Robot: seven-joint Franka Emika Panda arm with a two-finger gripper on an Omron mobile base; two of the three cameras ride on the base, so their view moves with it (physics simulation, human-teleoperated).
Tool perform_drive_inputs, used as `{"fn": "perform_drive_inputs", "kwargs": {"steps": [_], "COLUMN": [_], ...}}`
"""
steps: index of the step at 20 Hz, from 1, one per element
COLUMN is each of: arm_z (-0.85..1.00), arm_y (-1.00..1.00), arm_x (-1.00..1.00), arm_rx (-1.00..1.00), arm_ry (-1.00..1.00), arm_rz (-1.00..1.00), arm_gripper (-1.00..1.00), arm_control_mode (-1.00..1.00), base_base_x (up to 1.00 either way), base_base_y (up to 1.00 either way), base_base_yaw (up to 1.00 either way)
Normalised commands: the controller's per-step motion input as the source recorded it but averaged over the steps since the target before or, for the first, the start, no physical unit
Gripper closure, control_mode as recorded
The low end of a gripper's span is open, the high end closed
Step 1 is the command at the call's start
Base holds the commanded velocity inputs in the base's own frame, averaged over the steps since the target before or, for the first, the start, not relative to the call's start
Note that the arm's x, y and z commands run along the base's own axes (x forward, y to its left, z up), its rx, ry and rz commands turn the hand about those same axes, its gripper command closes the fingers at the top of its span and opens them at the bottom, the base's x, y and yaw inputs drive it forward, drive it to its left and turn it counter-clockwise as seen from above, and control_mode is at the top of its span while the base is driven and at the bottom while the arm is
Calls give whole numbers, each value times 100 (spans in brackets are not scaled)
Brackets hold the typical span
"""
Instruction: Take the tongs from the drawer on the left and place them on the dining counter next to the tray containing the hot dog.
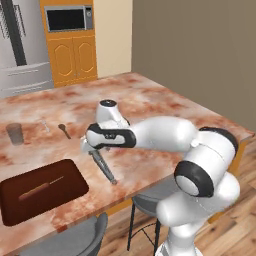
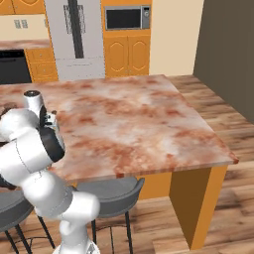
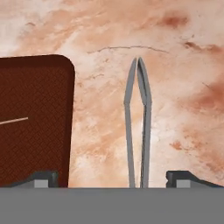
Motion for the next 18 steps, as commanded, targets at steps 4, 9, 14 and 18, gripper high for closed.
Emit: {"fn": "perform_drive_inputs", "kwargs": {"steps": [4, 9, 14, 18], "arm_z": [49, 74, 34, 0], "arm_y": [-68, -94, -40, 0], "arm_x": [-100, -100, -60, 0], "arm_rx": [0, 0, 2, 0], "arm_ry": [-26, -29, -14, 0], "arm_rz": [0, 0, 0, 0], "arm_gripper": [-100, -100, -100, -100], "arm_control_mode": [-100, -100, -100, -100], "base_base_x": [0, 0, 0, 0], "base_base_y": [0, 0, 0, 0], "base_base_yaw": [0, 0, 0, 0]}}
